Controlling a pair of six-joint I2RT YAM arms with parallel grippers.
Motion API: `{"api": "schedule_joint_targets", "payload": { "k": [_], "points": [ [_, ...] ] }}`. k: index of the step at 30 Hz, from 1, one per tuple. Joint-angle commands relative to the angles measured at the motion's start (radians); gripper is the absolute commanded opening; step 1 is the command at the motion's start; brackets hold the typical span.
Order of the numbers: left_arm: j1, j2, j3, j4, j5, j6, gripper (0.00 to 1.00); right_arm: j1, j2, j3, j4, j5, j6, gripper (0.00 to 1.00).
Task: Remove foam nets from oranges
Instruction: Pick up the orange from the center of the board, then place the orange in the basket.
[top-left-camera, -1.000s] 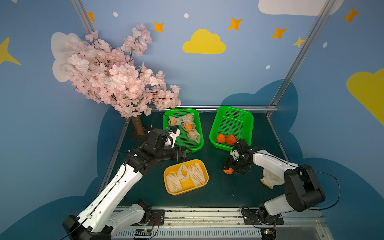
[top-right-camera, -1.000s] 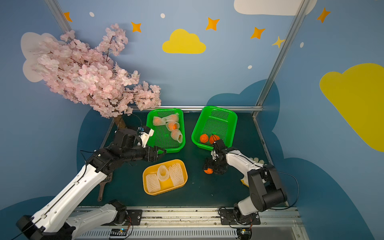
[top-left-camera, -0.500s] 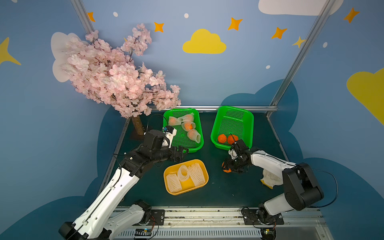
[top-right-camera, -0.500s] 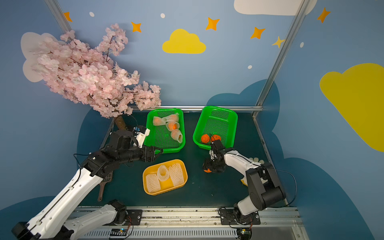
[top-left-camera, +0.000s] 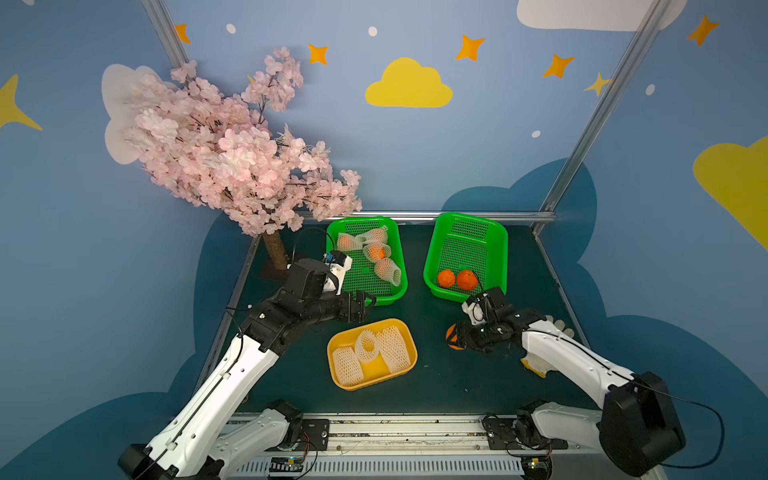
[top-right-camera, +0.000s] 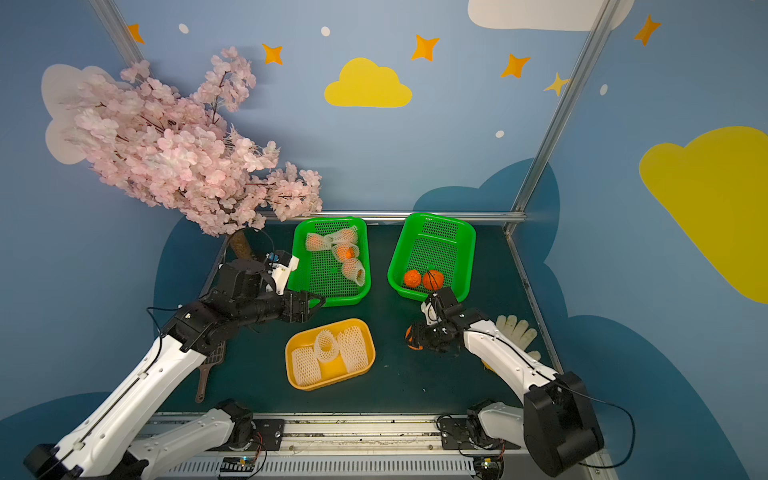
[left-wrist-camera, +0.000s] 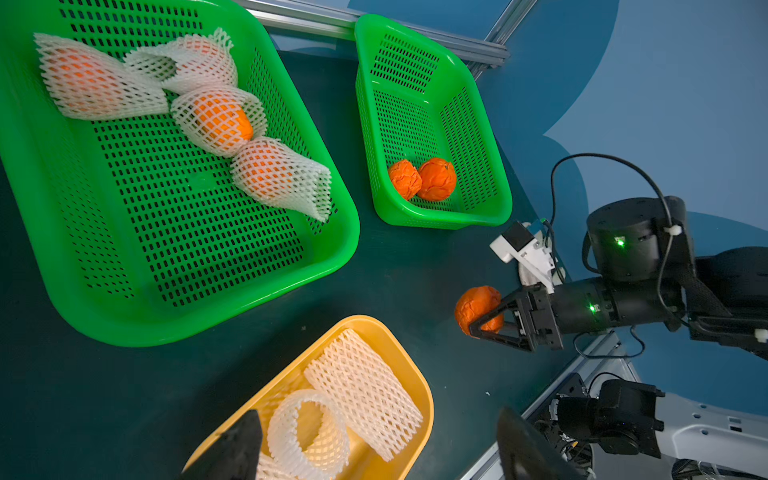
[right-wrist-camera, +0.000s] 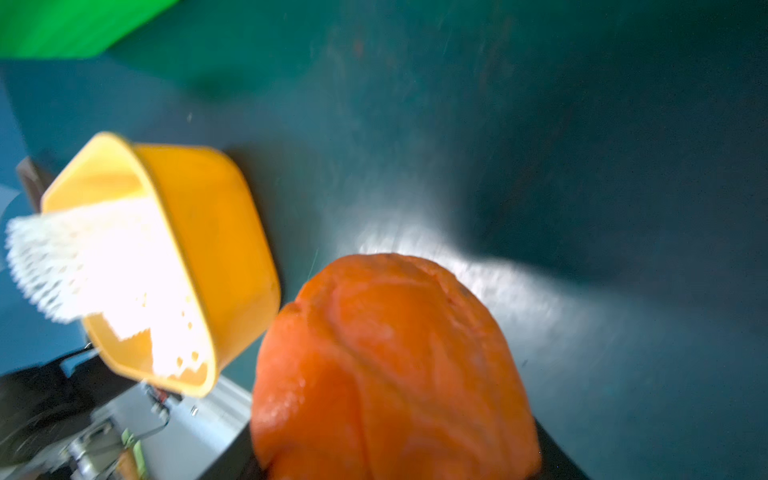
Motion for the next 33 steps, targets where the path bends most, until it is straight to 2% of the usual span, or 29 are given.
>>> {"api": "schedule_joint_targets", "payload": {
  "k": [1,4,7,9,12,17,22,25,30,33],
  "points": [
    [0.006,0.003,-0.004,0.009,0.011,0.023,0.88,0.022,-0.125,-0.016,-0.123,-0.147,0.046,0.47],
    [0.008,-0.003,-0.014,0.028,0.023,0.023,0.88,0.026,-0.234,0.023,-0.212,-0.157,0.073,0.47],
    [0.009,-0.005,-0.031,0.068,0.044,0.027,0.88,0.014,-0.318,0.074,-0.190,-0.085,0.121,0.50],
    [0.011,-0.004,-0.037,0.100,0.094,0.034,0.88,-0.061,-0.293,0.140,-0.187,-0.103,0.123,0.52],
    [0.010,-0.010,-0.038,0.124,0.105,0.048,0.88,-0.177,-0.144,0.267,-0.216,-0.139,0.060,0.48],
    [0.011,-0.040,-0.037,0.138,0.097,0.097,0.92,-0.277,0.149,0.497,-0.191,-0.126,-0.036,0.51],
    [0.011,-0.094,-0.033,0.136,0.066,0.129,0.99,-0.348,0.533,0.880,-0.368,-0.112,-0.159,0.50],
    [0.011,-0.112,-0.026,0.105,0.057,0.134,0.99,-0.373,0.725,1.086,-0.457,-0.103,-0.202,0.48],
    [0.013,-0.139,-0.021,0.024,0.014,0.136,0.99,-0.408,0.860,1.274,-0.552,0.014,-0.237,0.53],
    [0.015,-0.174,-0.039,0.007,-0.005,0.130,0.99,-0.425,0.882,1.309,-0.628,0.100,-0.287,0.54]
  ]
}}
